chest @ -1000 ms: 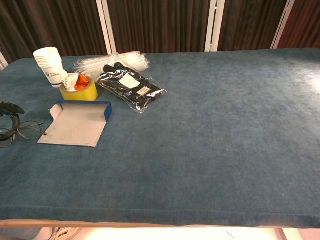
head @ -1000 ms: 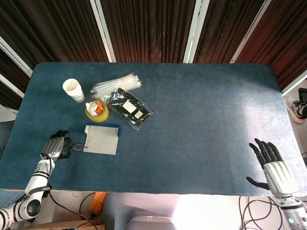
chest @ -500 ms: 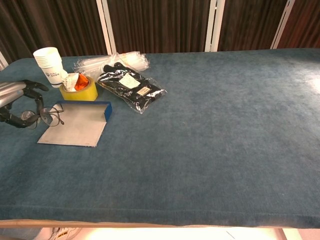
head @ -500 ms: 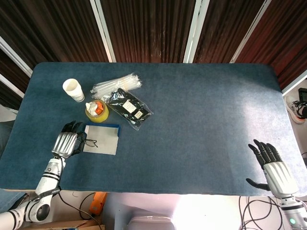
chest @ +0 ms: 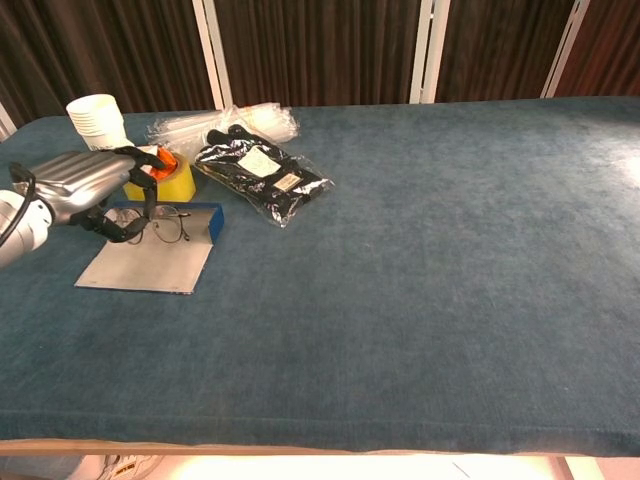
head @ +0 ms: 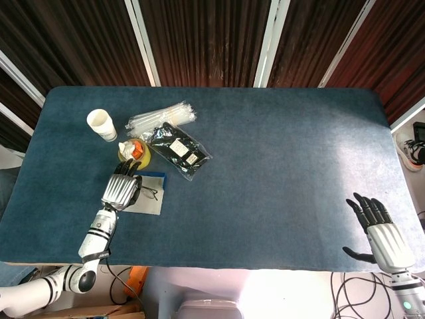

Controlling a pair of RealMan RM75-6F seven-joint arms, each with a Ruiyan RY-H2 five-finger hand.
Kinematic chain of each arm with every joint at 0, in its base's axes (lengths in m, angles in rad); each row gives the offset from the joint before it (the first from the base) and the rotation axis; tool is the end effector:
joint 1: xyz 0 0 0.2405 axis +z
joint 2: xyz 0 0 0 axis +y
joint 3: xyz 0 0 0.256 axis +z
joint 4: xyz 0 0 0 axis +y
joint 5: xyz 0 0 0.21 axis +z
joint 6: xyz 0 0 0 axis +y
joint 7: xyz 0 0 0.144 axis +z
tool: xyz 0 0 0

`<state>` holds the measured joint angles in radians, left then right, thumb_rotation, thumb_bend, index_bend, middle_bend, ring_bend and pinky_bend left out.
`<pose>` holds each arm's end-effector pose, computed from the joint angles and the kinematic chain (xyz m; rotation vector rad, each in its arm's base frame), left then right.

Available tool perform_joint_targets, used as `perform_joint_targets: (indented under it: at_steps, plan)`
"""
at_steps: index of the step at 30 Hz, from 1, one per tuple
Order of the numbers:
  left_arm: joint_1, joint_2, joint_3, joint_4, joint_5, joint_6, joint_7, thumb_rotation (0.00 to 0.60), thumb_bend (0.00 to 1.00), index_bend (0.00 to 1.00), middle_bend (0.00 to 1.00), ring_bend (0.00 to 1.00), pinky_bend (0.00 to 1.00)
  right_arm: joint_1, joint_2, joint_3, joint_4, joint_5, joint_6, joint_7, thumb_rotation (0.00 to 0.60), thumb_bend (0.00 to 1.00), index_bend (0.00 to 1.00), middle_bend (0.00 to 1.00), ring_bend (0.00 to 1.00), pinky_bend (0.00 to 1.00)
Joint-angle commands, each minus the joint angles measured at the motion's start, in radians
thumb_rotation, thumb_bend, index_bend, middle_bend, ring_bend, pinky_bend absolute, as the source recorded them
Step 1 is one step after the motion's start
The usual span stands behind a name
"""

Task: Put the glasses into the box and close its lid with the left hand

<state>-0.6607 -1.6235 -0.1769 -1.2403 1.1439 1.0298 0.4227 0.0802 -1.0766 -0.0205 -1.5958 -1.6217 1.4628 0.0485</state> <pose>-0.2081 0.3580 -0.0086 -1.7338 -0.7740 -0.7635 -0.3101 -0.1637 0.1549 1.5374 -0.9217 0.8907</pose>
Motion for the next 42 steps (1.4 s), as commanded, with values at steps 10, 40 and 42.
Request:
perform_joint_targets:
  at_steps: [10, 40, 42]
  plan:
    - [-0.042, -0.062, -0.028, 0.100, -0.071, -0.067, 0.014, 0.600, 0.52, 0.64, 0.10, 0.01, 0.10, -0.002, 0.011, -0.001, 0.001, -0.003, 0.006, 0.028, 0.600, 0.12, 0.00, 0.00, 0.00, 0.00]
    - [-0.090, -0.154, -0.052, 0.312, -0.102, -0.117, -0.003, 0.600, 0.43, 0.54, 0.11, 0.03, 0.10, -0.004, 0.019, -0.002, 0.000, -0.005, 0.009, 0.045, 0.600, 0.12, 0.00, 0.00, 0.00, 0.00]
    - [-0.089, -0.157, -0.053, 0.316, -0.100, -0.116, -0.009, 0.600, 0.42, 0.46, 0.11, 0.03, 0.10, -0.004, 0.019, -0.002, 0.000, -0.005, 0.009, 0.045, 0.600, 0.12, 0.00, 0.00, 0.00, 0.00]
